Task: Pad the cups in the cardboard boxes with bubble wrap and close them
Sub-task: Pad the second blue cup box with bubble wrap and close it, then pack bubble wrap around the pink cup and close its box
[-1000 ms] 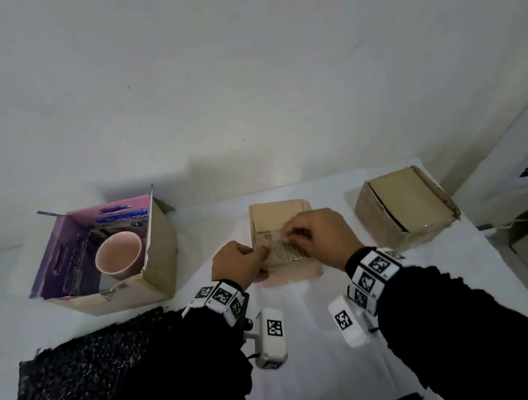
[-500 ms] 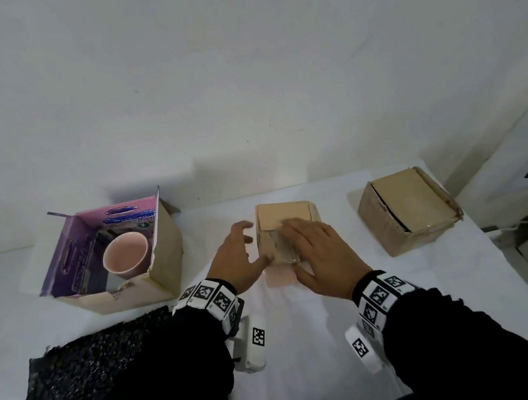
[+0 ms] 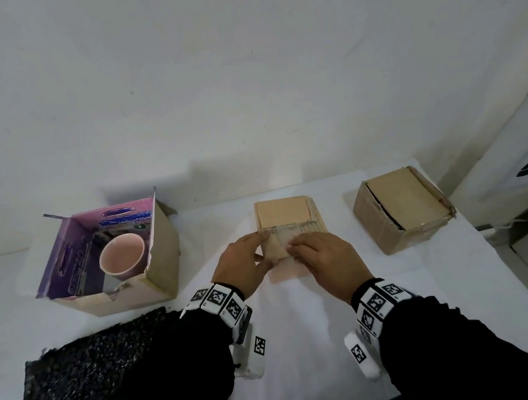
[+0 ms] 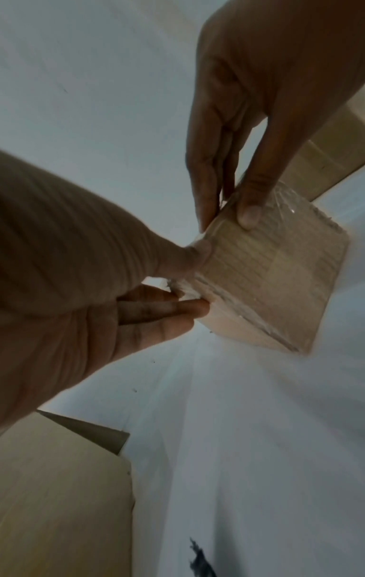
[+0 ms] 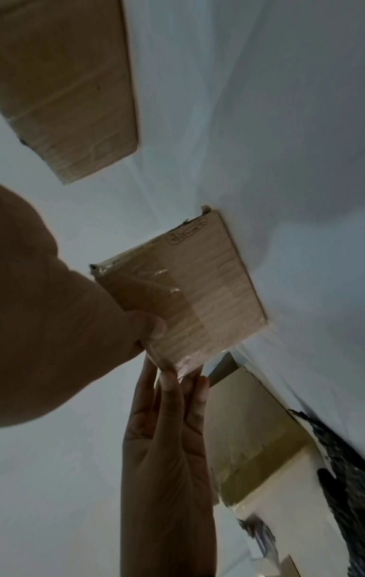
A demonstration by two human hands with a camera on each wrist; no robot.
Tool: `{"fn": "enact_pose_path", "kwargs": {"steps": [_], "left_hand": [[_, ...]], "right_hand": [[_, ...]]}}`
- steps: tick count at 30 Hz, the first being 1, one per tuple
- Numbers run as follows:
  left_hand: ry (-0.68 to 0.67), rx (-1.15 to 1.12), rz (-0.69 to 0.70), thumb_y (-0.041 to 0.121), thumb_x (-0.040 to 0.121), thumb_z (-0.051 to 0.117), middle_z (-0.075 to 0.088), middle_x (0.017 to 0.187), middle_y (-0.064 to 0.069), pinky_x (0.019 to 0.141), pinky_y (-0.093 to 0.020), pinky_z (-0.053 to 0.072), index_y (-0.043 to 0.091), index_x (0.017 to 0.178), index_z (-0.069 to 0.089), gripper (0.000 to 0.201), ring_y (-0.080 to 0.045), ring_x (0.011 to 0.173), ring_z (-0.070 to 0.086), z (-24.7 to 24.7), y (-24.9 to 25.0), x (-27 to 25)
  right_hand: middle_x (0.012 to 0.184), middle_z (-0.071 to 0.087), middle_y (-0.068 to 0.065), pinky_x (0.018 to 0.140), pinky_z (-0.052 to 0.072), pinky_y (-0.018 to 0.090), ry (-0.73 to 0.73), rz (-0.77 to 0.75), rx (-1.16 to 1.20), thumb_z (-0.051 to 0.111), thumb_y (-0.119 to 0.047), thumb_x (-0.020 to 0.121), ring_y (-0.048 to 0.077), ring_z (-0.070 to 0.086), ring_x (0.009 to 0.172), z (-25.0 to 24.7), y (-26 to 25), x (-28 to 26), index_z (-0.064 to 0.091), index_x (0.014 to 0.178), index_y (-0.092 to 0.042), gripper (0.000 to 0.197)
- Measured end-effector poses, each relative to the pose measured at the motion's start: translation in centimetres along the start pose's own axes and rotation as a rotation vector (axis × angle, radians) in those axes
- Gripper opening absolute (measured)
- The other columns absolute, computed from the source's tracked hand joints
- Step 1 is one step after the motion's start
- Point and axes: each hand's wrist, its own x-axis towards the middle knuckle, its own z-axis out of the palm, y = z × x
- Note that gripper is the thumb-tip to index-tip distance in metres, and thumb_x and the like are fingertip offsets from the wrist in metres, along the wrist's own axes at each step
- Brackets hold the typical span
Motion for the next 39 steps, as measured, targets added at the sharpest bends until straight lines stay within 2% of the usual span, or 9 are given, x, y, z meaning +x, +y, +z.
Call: {"fn": "enact_pose_path", "kwargs": {"steps": [3, 6, 11, 17, 23, 27, 30, 35, 39], "left_hand": [[0.002, 0.068, -0.002, 0.040, 0.082, 0.069, 0.061, 0.123, 0.006, 0.088, -0.029, 0.048, 0.028, 0.130, 0.054, 0.052, -0.005, 0.086, 0.065, -0.8, 0.6, 0.1], [0.056, 0.101, 0.018, 0.036, 0.081, 0.071, 0.066, 0.113, 0.007, 0.085, -0.027, 0.049, 0.027, 0.115, 0.064, 0.036, -0.006, 0.084, 0.065, -2.7, 1.5, -0.5], [0.217, -0.005, -0.016, 0.030, 0.087, 0.065, 0.069, 0.095, 0.015, 0.081, -0.024, 0.049, 0.032, 0.098, 0.067, 0.012, -0.001, 0.074, 0.062, -7.0, 2.1, -3.2], [0.354, 0.012, -0.109, 0.025, 0.089, 0.061, 0.063, 0.084, 0.013, 0.080, -0.024, 0.046, 0.027, 0.097, 0.068, 0.011, -0.008, 0.075, 0.059, -10.5, 0.6, -10.4], [0.342, 0.131, -0.401, 0.026, 0.084, 0.064, 0.071, 0.094, 0.001, 0.082, -0.031, 0.051, 0.025, 0.094, 0.069, 0.011, -0.020, 0.088, 0.064, -10.6, -5.1, -19.6], [0.176, 0.231, -0.657, 0.032, 0.089, 0.058, 0.070, 0.101, -0.001, 0.083, -0.035, 0.052, 0.027, 0.099, 0.068, 0.015, -0.023, 0.096, 0.063, -8.8, -9.5, -25.3], [0.040, 0.262, -0.798, 0.038, 0.087, 0.059, 0.066, 0.115, -0.001, 0.090, -0.038, 0.051, 0.032, 0.109, 0.066, 0.024, -0.024, 0.105, 0.061, -6.5, -12.0, -28.9], [-0.080, 0.246, -0.777, 0.029, 0.084, 0.061, 0.042, 0.145, -0.002, 0.106, -0.036, 0.039, 0.029, 0.136, 0.048, 0.053, -0.027, 0.128, 0.044, -2.7, -13.4, -32.7], [-0.062, 0.298, -0.692, 0.027, 0.080, 0.068, 0.037, 0.146, 0.000, 0.105, -0.038, 0.040, 0.031, 0.141, 0.040, 0.068, -0.028, 0.129, 0.039, -2.3, -14.1, -33.0]], "right_hand": [[0.086, 0.062, 0.001, 0.064, 0.046, 0.030, -0.078, 0.063, -0.031, 0.070, -0.004, 0.077, 0.023, 0.056, 0.082, -1.3, -0.6, 1.1, 0.061, 0.084, -0.014, 0.015], [0.086, 0.062, 0.003, 0.058, 0.049, 0.034, -0.129, 0.176, 0.001, 0.069, -0.006, 0.075, 0.026, 0.058, 0.083, -2.7, -1.8, 1.9, 0.061, 0.089, -0.015, 0.019], [0.103, 0.063, -0.003, 0.077, 0.049, 0.035, -0.261, 0.223, 0.210, 0.063, -0.019, 0.086, 0.016, 0.055, 0.097, -5.0, -5.6, 2.0, 0.061, 0.108, -0.020, 0.023], [0.108, 0.061, -0.006, 0.087, 0.047, 0.034, -0.408, 0.084, 0.385, 0.063, -0.033, 0.088, 0.011, 0.053, 0.099, -4.0, -13.0, 0.2, 0.058, 0.115, -0.026, 0.028], [0.135, 0.047, 0.005, 0.100, 0.041, 0.042, -0.673, -0.154, 0.430, 0.063, -0.026, 0.088, 0.026, 0.043, 0.123, -0.3, -20.5, -2.1, 0.052, 0.130, -0.021, 0.044], [0.155, 0.027, 0.004, 0.109, 0.033, 0.047, -0.899, -0.332, 0.350, 0.059, -0.026, 0.091, 0.030, 0.030, 0.137, 2.1, -23.8, -4.1, 0.038, 0.144, -0.025, 0.057], [0.159, 0.018, 0.002, 0.111, 0.029, 0.049, -1.013, -0.386, 0.267, 0.054, -0.033, 0.095, 0.030, 0.024, 0.141, 3.3, -24.9, -5.3, 0.027, 0.150, -0.029, 0.062], [0.155, 0.029, 0.002, 0.109, 0.032, 0.045, -1.012, -0.369, 0.251, 0.053, -0.039, 0.093, 0.028, 0.029, 0.137, 4.5, -25.2, -6.2, 0.026, 0.151, -0.028, 0.065], [0.148, 0.039, 0.003, 0.106, 0.034, 0.043, -0.995, -0.308, 0.221, 0.049, -0.047, 0.095, 0.026, 0.035, 0.133, 4.5, -25.7, -4.9, 0.029, 0.149, -0.028, 0.061]]}}
